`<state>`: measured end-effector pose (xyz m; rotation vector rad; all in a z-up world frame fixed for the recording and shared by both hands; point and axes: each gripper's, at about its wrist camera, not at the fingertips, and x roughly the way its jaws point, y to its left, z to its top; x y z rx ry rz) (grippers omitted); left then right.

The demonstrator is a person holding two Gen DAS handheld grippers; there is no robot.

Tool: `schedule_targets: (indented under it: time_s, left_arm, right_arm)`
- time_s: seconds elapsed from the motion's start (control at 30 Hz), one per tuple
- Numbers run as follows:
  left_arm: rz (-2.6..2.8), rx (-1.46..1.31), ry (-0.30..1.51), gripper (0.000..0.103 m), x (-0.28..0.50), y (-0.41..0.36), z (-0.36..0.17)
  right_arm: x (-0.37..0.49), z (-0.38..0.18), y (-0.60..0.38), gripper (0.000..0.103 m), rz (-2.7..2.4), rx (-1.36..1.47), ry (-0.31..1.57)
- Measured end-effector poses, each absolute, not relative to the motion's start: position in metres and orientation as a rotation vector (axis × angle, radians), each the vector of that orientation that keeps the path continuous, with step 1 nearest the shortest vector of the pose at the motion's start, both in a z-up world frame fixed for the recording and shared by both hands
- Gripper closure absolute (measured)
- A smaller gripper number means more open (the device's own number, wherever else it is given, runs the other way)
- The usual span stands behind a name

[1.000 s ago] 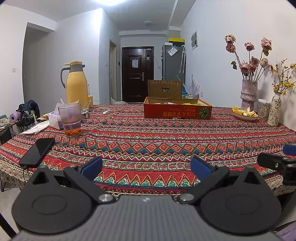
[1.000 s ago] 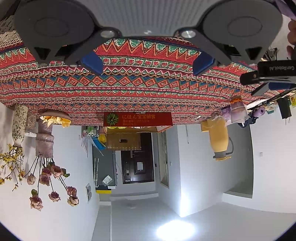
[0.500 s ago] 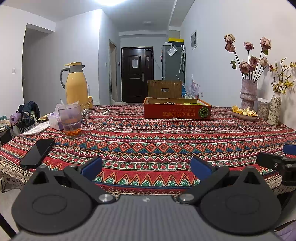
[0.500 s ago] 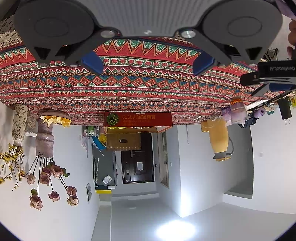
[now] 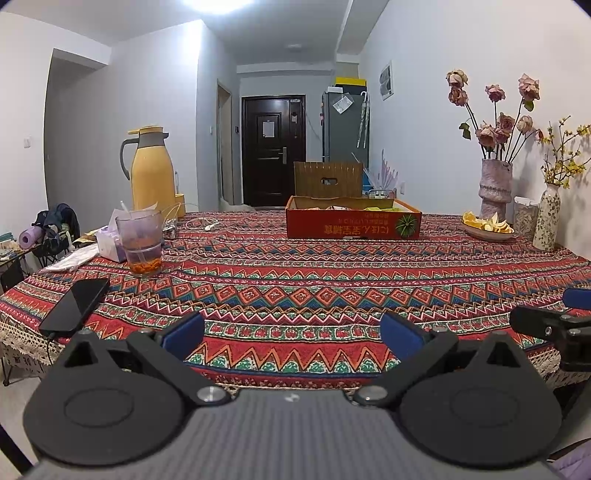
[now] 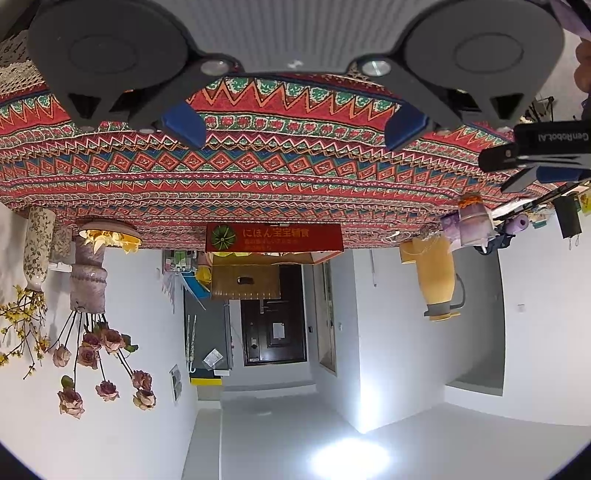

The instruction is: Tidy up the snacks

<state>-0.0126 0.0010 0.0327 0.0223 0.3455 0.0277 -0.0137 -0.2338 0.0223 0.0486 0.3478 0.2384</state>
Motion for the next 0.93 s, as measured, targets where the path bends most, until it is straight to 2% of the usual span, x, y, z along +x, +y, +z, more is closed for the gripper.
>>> schedule_targets:
  time_s: [0.93]
  left_arm:
    - [0.025, 0.034, 0.332, 0.000, -0.0128, 0.0025, 0.0328]
  right_arm:
    - [-0.0143, 0.0211, -0.2329, 0.000, 0.231, 0.034, 0.344]
